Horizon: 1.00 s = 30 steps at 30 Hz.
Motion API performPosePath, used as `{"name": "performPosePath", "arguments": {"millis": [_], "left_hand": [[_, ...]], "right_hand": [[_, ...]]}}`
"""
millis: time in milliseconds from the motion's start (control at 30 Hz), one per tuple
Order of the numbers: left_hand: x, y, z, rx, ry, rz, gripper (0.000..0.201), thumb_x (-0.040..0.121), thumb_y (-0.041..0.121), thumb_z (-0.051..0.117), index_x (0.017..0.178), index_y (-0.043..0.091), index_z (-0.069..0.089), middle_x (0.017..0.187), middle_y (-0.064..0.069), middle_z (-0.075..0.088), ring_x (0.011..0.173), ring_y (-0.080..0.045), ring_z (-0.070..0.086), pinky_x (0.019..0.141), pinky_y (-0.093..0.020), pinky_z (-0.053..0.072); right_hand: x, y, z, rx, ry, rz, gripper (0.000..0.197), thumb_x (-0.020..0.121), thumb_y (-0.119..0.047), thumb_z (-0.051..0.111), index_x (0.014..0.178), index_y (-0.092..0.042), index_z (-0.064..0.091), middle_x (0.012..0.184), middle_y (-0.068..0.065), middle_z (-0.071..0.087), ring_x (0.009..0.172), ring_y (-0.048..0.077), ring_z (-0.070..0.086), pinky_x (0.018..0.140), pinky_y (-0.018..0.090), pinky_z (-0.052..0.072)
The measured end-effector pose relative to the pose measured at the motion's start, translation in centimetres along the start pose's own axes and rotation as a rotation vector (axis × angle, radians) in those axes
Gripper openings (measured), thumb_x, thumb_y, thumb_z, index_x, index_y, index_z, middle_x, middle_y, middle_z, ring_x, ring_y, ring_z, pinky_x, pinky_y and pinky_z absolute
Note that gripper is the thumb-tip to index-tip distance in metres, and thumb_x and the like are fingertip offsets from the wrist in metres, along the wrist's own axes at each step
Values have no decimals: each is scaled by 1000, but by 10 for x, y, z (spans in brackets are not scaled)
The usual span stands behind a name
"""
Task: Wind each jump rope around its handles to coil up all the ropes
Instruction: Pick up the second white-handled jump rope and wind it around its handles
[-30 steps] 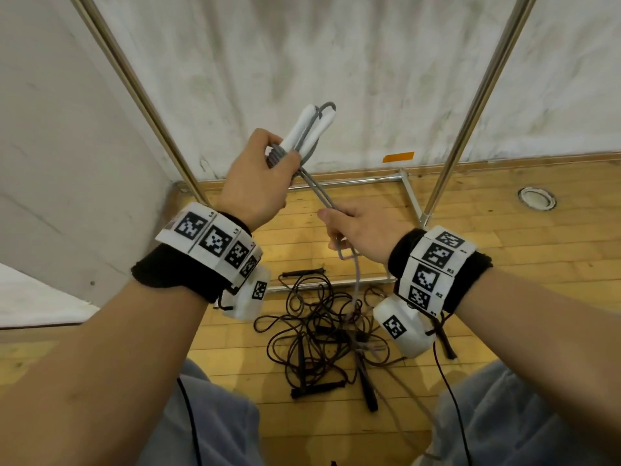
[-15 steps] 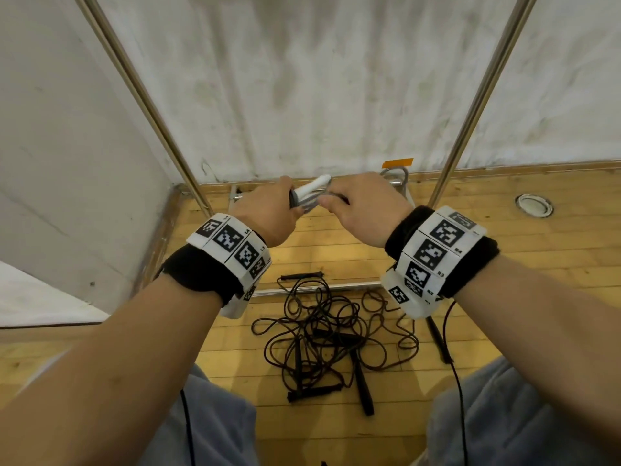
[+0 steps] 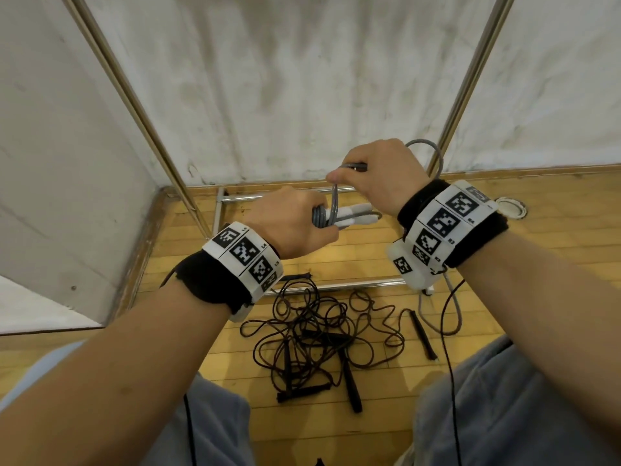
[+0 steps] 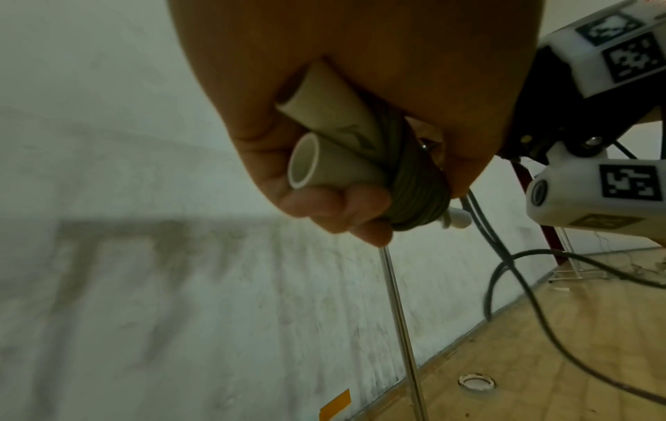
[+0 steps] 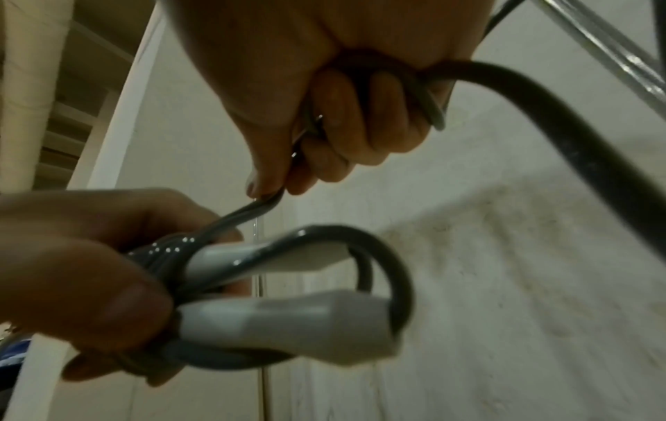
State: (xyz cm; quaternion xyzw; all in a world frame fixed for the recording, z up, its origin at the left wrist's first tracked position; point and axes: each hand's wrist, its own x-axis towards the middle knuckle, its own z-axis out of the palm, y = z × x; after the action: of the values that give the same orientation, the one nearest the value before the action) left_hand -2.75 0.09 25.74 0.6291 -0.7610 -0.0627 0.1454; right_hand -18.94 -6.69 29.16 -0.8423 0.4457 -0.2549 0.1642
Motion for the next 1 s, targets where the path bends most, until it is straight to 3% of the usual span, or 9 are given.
{"name": "performPosePath", "arguments": {"millis": [133, 233, 367, 467, 567, 667, 867, 933, 1000], "left_hand": [[-9, 5, -3, -19, -32, 48, 29, 74, 50, 59, 60, 31, 41, 52, 9, 47, 48, -9, 45, 45, -25, 29], [-14, 5, -13, -122, 20, 66, 21, 71, 48, 54, 73, 27, 57, 55, 8, 50, 52, -11, 48, 46, -27, 30], [-17, 7, -23, -321, 127, 42, 18, 72, 45, 57, 83, 31, 58, 61, 12, 55, 60, -5, 54, 48, -15, 34], [-13, 11, -27, -490, 210, -8, 20, 75, 42, 59, 85, 26, 60, 61, 8, 55, 54, -5, 51, 47, -16, 36], [-8, 12, -31, -664, 308, -126, 28, 74, 41, 57, 86, 17, 59, 68, -7, 64, 54, -21, 56, 51, -37, 47], [-3, 12, -33, -788, 355, -189, 20, 81, 34, 57, 92, 18, 55, 69, -7, 63, 48, -18, 54, 45, -34, 45], [4, 9, -38, -958, 406, -248, 11, 91, 20, 53, 100, 13, 57, 70, -8, 62, 43, -19, 50, 39, -25, 39], [6, 7, -39, -976, 407, -256, 11, 91, 20, 53, 101, 16, 56, 70, -8, 61, 42, -21, 49, 38, -24, 38], [6, 5, -38, -980, 392, -256, 15, 92, 20, 54, 107, 17, 55, 71, -8, 62, 41, -22, 49, 37, -22, 37]], "right_hand": [[-2, 0, 8, 50, -70, -2, 37, 80, -47, 65, 69, -12, 68, 55, -4, 49, 51, 10, 43, 50, 22, 31], [0, 9, 2, 293, -118, 83, 39, 79, -40, 70, 70, -2, 67, 53, 1, 40, 47, 7, 33, 47, 16, 28], [-1, 13, -1, 581, -195, 194, 16, 84, -20, 67, 77, -6, 70, 65, 11, 56, 58, 18, 49, 53, 24, 38], [-4, 8, 14, 443, -237, 275, 19, 92, -4, 52, 100, 7, 65, 84, 22, 64, 73, 33, 58, 57, 28, 40], [-11, -2, 28, 626, -188, 256, 31, 95, -15, 49, 66, -8, 59, 46, 0, 49, 40, 15, 38, 38, 21, 27], [-12, -5, 42, 731, -117, 250, 40, 99, -28, 44, 62, -13, 53, 43, -6, 41, 33, 6, 29, 34, 16, 24], [-21, -20, 57, 524, 75, 103, 43, 100, -38, 34, 62, -22, 47, 56, -8, 45, 51, 7, 41, 54, 23, 33], [-25, -24, 59, 431, 30, 49, 39, 100, -36, 36, 64, -25, 48, 58, -9, 46, 52, 2, 42, 55, 21, 34], [-25, -26, 58, 455, -94, 64, 36, 101, -29, 36, 69, -24, 50, 60, -6, 50, 58, 10, 48, 62, 32, 40]]}}
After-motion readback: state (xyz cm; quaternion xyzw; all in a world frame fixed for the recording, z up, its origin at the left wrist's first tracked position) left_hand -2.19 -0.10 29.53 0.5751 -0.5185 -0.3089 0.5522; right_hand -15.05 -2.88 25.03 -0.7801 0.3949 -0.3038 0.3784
